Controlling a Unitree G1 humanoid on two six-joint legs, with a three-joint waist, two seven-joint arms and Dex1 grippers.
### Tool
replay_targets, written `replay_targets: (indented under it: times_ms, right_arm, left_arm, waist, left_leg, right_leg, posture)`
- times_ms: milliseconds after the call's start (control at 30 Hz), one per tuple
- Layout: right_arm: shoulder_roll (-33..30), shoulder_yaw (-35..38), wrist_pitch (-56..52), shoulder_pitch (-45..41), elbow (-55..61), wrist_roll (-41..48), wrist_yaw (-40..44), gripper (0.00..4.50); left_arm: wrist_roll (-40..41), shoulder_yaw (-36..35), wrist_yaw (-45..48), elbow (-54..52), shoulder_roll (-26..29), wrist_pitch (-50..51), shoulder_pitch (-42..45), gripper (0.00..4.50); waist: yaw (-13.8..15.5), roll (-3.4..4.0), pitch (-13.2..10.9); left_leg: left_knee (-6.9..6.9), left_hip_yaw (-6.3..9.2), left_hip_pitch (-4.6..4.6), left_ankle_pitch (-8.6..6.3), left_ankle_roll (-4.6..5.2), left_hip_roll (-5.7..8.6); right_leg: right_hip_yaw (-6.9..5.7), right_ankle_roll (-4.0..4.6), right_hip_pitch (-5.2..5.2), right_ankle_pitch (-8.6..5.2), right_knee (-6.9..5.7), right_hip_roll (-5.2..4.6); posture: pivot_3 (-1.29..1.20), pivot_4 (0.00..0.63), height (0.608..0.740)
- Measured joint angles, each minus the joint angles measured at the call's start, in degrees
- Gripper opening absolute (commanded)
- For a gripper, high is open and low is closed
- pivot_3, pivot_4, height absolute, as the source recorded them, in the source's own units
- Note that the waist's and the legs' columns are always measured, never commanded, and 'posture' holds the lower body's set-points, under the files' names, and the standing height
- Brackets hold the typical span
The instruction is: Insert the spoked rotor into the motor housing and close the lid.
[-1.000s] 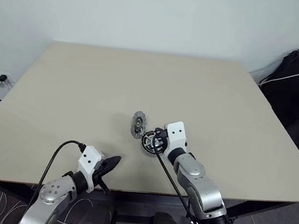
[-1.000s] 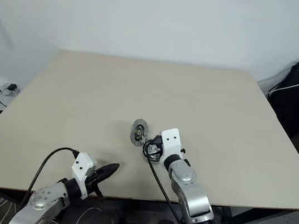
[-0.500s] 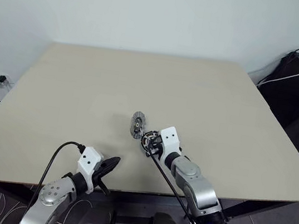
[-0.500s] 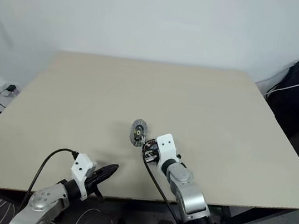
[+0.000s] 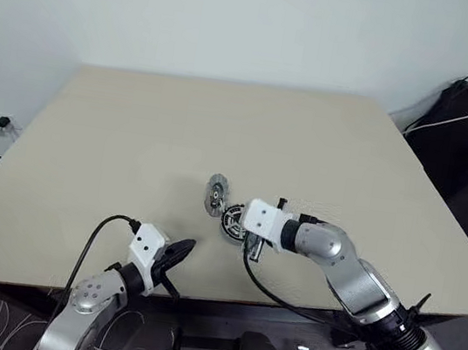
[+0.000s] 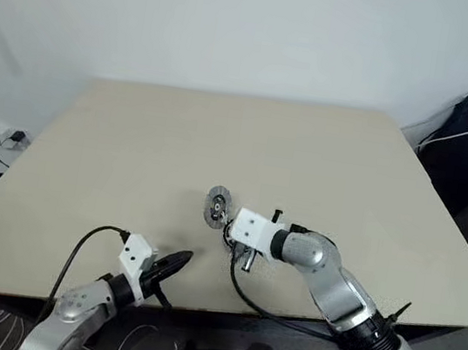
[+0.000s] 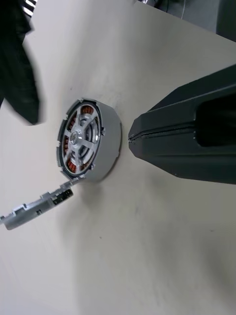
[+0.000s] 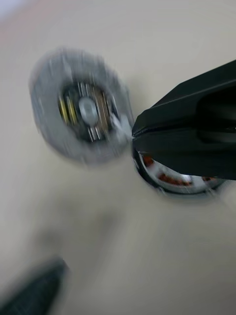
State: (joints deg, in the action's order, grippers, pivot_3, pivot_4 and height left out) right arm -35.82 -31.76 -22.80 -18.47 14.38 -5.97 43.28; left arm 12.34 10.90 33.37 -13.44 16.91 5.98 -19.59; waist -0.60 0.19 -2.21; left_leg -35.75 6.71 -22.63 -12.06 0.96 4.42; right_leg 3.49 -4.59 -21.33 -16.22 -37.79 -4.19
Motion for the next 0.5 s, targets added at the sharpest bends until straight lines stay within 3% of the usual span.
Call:
replay_targets:
  times_ms: [167, 500]
  right_arm:
    - [-1.0, -2.2, 3.0, -3.2, -3.7, -3.7, 4.6, 2.57]
    - [-3.1, -4.0, 8.8, -5.0, -10.0, -8.3, 13.3, 2.57]
  left_arm:
    - [0.0, 0.0, -0.6, 0.2, -0.4, -0.2, -0.7, 0.00]
    - [-0.1, 0.0, -1.3, 0.2, -0.7, -0.9, -2.2, 0.00]
  waist:
    - [0.2, -0.18, -0.1]
    - [0.5, -0.23, -0.1]
  left_leg:
    - [-0.08, 0.03, 0.00, 0.00, 0.00, 0.01]
    - [-0.10, 0.05, -0.01, -0.01, 0.00, 0.03]
  right_leg:
    - [-0.02, -0.02, 0.06, 0.01, 0.00, -0.06]
    - [-0.05, -0.03, 0.07, 0.02, -0.01, -0.08]
  posture:
    - [0.00, 0.000, 0.740]
    - [0.00, 0.000, 0.740]
